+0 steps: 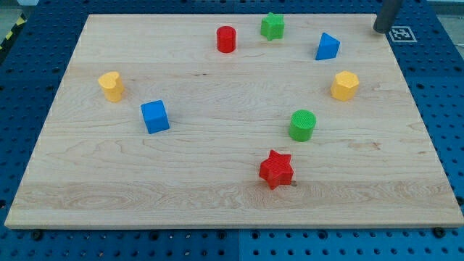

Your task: Move your arm to the center right

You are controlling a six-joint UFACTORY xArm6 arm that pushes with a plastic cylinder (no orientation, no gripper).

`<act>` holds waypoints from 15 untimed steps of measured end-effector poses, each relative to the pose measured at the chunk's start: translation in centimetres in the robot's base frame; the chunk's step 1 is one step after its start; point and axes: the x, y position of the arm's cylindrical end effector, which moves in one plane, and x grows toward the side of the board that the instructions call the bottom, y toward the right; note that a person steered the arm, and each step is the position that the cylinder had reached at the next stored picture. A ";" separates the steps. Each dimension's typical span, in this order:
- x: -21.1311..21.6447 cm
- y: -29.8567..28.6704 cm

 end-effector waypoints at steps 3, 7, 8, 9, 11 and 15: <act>0.3 -7.5; 0.4 -8.0; 0.3 -12.7; 0.3 -13.7; 1.0 -12.2; 11.4 -2.9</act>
